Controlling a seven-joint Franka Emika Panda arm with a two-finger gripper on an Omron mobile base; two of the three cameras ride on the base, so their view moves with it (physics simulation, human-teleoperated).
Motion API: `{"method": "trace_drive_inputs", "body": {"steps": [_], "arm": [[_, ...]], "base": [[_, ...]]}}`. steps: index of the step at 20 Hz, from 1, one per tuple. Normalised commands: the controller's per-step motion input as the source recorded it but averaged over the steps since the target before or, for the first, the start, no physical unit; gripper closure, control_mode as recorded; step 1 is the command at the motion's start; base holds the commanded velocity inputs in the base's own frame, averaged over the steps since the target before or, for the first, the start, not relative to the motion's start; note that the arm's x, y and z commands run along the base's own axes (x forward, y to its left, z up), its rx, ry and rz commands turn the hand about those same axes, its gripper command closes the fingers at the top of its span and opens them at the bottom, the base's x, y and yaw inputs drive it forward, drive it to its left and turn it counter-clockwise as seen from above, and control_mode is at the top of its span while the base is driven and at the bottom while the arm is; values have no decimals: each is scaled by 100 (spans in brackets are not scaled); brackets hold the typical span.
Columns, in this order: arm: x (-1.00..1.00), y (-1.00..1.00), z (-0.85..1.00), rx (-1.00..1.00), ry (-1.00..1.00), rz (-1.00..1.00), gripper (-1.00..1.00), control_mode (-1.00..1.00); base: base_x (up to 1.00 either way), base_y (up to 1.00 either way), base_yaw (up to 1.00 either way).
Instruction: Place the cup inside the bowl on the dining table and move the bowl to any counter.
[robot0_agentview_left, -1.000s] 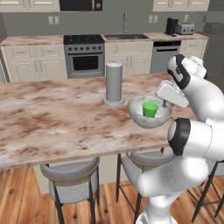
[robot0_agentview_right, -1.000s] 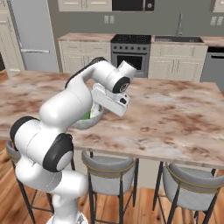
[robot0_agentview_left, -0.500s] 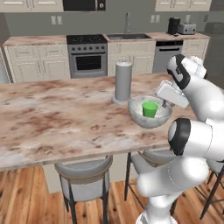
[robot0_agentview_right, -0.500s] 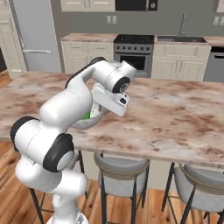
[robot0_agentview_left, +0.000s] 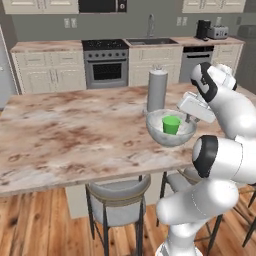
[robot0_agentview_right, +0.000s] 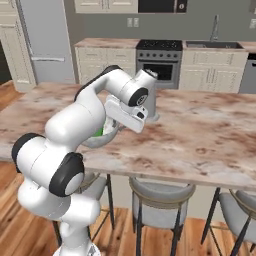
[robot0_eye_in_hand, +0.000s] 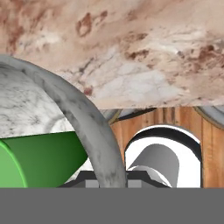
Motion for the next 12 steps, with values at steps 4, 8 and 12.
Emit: {"method": "trace_drive_inputs", "body": {"steps": [4,8,12], "arm": [[0,0,0,0,0,0,100,100],[0,0,0,0,0,0,100,100],[0,0,0,0,0,0,100,100]], "base": [[0,56,-2],[0,57,-2],[0,58,-2]]}}
